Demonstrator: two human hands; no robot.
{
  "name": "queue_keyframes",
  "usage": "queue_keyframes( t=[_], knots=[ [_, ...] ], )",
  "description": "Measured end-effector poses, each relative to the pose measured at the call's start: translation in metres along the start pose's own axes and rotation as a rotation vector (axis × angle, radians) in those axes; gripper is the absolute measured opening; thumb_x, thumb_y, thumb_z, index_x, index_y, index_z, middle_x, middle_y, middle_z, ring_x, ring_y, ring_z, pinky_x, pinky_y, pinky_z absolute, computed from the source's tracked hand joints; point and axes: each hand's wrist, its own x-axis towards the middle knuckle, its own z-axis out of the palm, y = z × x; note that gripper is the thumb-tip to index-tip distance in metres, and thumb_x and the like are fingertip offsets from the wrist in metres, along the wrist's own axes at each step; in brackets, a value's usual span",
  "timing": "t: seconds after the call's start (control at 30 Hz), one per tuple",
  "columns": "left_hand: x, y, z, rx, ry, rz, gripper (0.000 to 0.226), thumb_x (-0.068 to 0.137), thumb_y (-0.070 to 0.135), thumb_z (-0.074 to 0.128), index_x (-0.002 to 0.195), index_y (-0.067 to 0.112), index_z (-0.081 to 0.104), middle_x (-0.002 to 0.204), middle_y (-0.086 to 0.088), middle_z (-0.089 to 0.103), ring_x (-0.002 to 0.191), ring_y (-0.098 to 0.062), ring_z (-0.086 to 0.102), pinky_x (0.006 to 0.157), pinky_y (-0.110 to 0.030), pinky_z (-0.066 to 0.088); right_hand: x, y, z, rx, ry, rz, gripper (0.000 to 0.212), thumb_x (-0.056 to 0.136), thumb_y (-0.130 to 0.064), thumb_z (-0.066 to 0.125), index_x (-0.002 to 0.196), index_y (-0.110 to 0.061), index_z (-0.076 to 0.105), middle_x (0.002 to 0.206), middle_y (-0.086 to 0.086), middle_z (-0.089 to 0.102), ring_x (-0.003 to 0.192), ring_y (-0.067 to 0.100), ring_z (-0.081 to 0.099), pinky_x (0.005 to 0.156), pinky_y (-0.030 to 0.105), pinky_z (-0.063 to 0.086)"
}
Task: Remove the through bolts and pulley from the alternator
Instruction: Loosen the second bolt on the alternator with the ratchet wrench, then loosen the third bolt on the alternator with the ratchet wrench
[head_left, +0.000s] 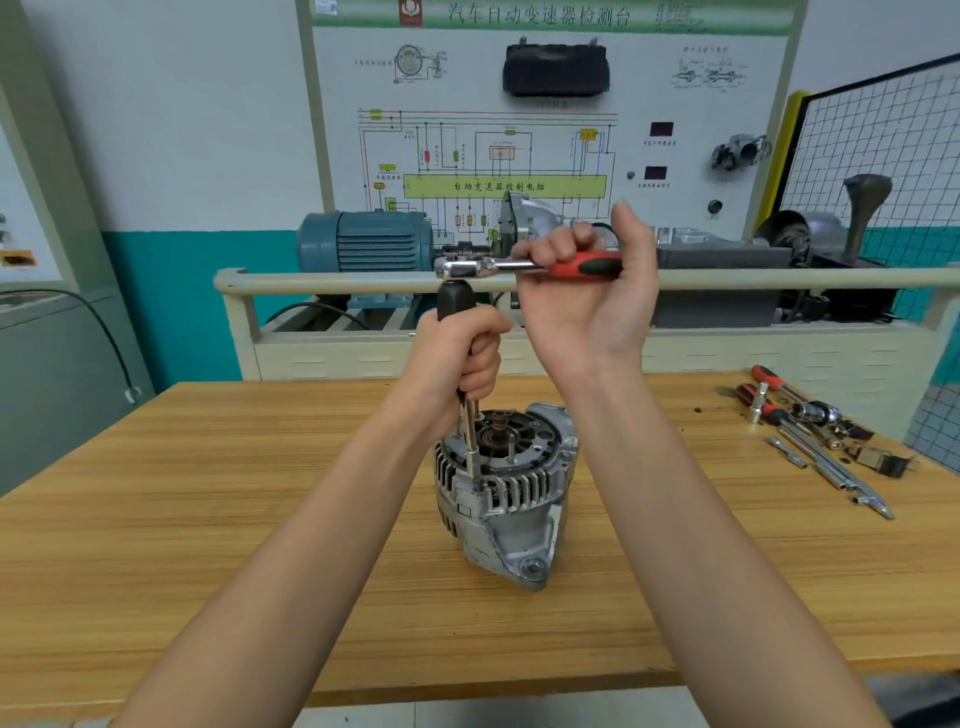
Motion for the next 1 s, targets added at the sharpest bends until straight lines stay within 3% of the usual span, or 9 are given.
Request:
queue_keyframes(
  t=[0.1, 0.2, 0.3, 0.33, 0.4, 0.5, 0.6, 0.8, 1.0],
  knots=[
    [-0.001, 0.012, -0.010, 0.004, 0.030, 0.064, 0.052, 0.088, 0.000, 0.049, 0.044, 0.021, 0.031, 0.036, 0.004, 0.022, 0.029, -0.010, 0.017, 0.035, -0.015, 0.019, -0.005, 0.000, 0.000, -0.201, -0.126, 0.013, 0.017, 0.087, -0.019, 0.056, 0.073, -0.010, 0.062, 0.073, 0.004, 0.059, 0.074, 0.017, 0.060, 0.084, 0.032, 0.050],
    [-0.004, 0.018, -0.027, 0.014, 0.094, 0.075, 0.054, 0.090, 0.004, 0.051, 0.042, 0.024, 0.034, 0.036, 0.006, 0.024, 0.029, -0.009, 0.019, 0.035, -0.015, 0.019, -0.010, 0.001, -0.012, -0.689, -0.119, 0.056, 0.010, 0.086, -0.014, 0.060, 0.094, -0.009, 0.061, 0.092, 0.007, 0.063, 0.096, 0.023, 0.063, 0.092, 0.033, 0.051],
    [-0.012, 0.010, -0.046, 0.053, 0.157, 0.053, 0.049, 0.089, 0.006, 0.055, 0.047, 0.024, 0.038, 0.038, 0.008, 0.027, 0.031, -0.008, 0.021, 0.035, -0.017, 0.021, -0.021, 0.001, -0.035, -1.314, -0.079, 0.164, 0.011, 0.086, -0.021, 0.069, 0.096, -0.023, 0.066, 0.096, -0.009, 0.069, 0.095, 0.003, 0.065, 0.086, 0.022, 0.052],
    [-0.016, 0.004, -0.051, 0.086, 0.173, 0.053, 0.045, 0.088, 0.005, 0.057, 0.051, 0.023, 0.039, 0.039, 0.009, 0.028, 0.032, -0.008, 0.022, 0.035, -0.017, 0.021, -0.026, 0.001, -0.042, -1.458, -0.097, 0.226, 0.010, 0.084, -0.025, 0.071, 0.093, -0.027, 0.066, 0.093, -0.014, 0.068, 0.088, -0.006, 0.063, 0.079, 0.016, 0.051],
    [-0.021, -0.008, -0.060, 0.148, 0.213, 0.037, 0.039, 0.085, 0.002, 0.062, 0.057, 0.020, 0.040, 0.041, 0.010, 0.031, 0.034, -0.008, 0.026, 0.036, -0.019, 0.023, -0.035, 0.004, -0.057, -1.636, -0.137, 0.330, 0.009, 0.081, -0.030, 0.073, 0.086, -0.029, 0.066, 0.093, -0.016, 0.066, 0.086, -0.007, 0.060, 0.075, 0.014, 0.046],
    [-0.025, -0.028, -0.070, 0.221, 0.272, -0.009, 0.037, 0.080, -0.001, 0.068, 0.060, 0.016, 0.043, 0.043, 0.009, 0.036, 0.036, -0.008, 0.031, 0.036, -0.019, 0.027, -0.048, 0.011, -0.075, -1.831, -0.224, 0.368, 0.012, 0.075, -0.037, 0.076, 0.075, -0.030, 0.066, 0.100, -0.011, 0.060, 0.093, 0.005, 0.055, 0.079, 0.022, 0.043],
    [-0.026, -0.045, -0.073, 0.295, 0.280, -0.050, 0.039, 0.077, 0.002, 0.073, 0.057, 0.016, 0.044, 0.046, 0.005, 0.037, 0.040, -0.011, 0.033, 0.039, -0.021, 0.029, -0.059, 0.018, -0.086, -1.968, -0.273, 0.383, 0.018, 0.073, -0.041, 0.078, 0.073, -0.035, 0.062, 0.106, -0.011, 0.052, 0.101, 0.007, 0.047, 0.085, 0.026, 0.038],
    [-0.025, -0.070, -0.066, 0.281, 0.323, -0.108, 0.048, 0.071, 0.016, 0.083, 0.051, 0.019, 0.039, 0.044, 0.005, 0.033, 0.040, -0.013, 0.029, 0.040, -0.023, 0.027, -0.068, 0.028, -0.095, -2.075, -0.320, 0.275, 0.017, 0.074, -0.042, 0.078, 0.082, -0.030, 0.069, 0.101, -0.015, 0.047, 0.096, 0.002, 0.041, 0.080, 0.017, 0.031],
    [-0.026, -0.086, -0.064, 0.248, 0.321, -0.153, 0.048, 0.071, 0.024, 0.083, 0.052, 0.018, 0.039, 0.047, 0.003, 0.031, 0.044, -0.014, 0.027, 0.044, -0.025, 0.023, -0.069, 0.027, -0.098, -2.042, -0.422, 0.163, 0.012, 0.081, -0.029, 0.074, 0.088, -0.019, 0.073, 0.097, -0.016, 0.048, 0.094, 0.002, 0.044, 0.085, 0.022, 0.038]
  ],
)
